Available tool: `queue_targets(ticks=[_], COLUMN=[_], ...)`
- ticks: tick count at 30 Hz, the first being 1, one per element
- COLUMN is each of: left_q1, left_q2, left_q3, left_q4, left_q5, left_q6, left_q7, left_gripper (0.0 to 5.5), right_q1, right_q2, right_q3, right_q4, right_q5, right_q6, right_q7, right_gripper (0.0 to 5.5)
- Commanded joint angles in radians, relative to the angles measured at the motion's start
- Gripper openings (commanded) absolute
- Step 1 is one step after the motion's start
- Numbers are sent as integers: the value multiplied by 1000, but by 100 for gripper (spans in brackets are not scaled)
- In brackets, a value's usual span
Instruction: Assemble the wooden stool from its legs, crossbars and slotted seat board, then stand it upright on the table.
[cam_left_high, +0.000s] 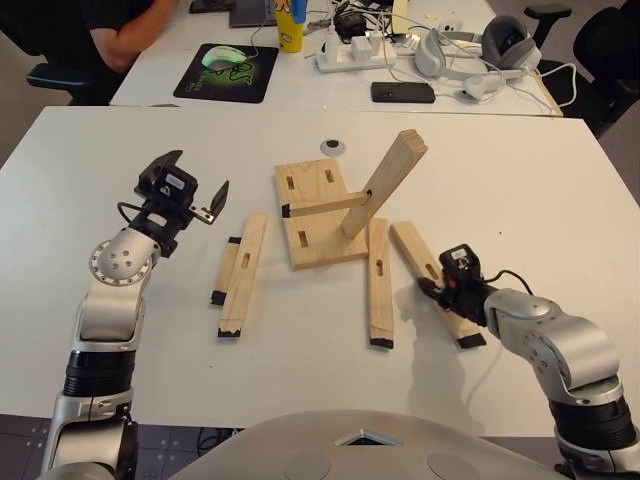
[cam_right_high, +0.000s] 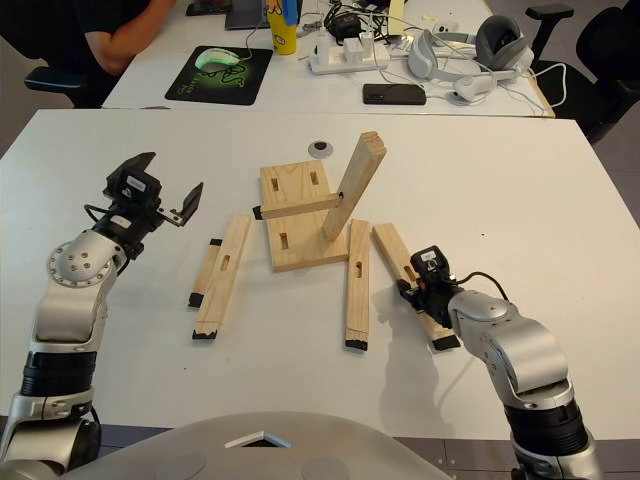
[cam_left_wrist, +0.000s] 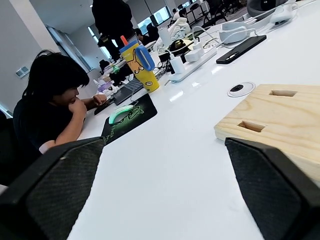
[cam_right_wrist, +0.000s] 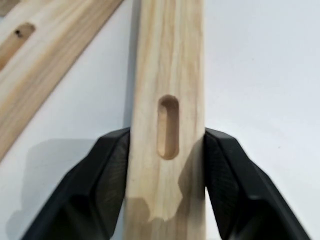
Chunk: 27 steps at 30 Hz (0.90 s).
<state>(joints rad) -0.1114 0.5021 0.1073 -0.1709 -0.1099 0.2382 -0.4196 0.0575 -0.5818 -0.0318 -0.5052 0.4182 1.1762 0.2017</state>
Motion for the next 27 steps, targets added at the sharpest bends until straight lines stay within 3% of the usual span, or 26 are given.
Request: queue_targets(ticks=[1, 8, 14, 21, 27], left_q1=[-37, -142, -240, -314, -411], left_q2=[-5, 31, 83, 133, 158], left_q3=[63, 131, 184, 189, 213], left_q4=[-16, 24, 80, 155, 168], left_q5=[-114, -279, -442, -531, -676], left_q6=[61, 123, 238, 353, 497], left_q7=[-47, -156, -266, -350, -424], left_gripper=[446, 446, 446, 446, 446], right_q1=[-88, -424, -686, -814, -740], right_q2=[34, 147, 180, 133, 160], right_q3=[-133, -449, -612, -657, -484], right_q4=[137, 299, 330, 408, 311], right_q5=[-11, 191, 658, 1137, 1384], right_q6=[-91, -232, -122, -87, -115], right_q7=[-3, 13, 51, -65, -157], right_gripper=[208, 207, 207, 207, 207])
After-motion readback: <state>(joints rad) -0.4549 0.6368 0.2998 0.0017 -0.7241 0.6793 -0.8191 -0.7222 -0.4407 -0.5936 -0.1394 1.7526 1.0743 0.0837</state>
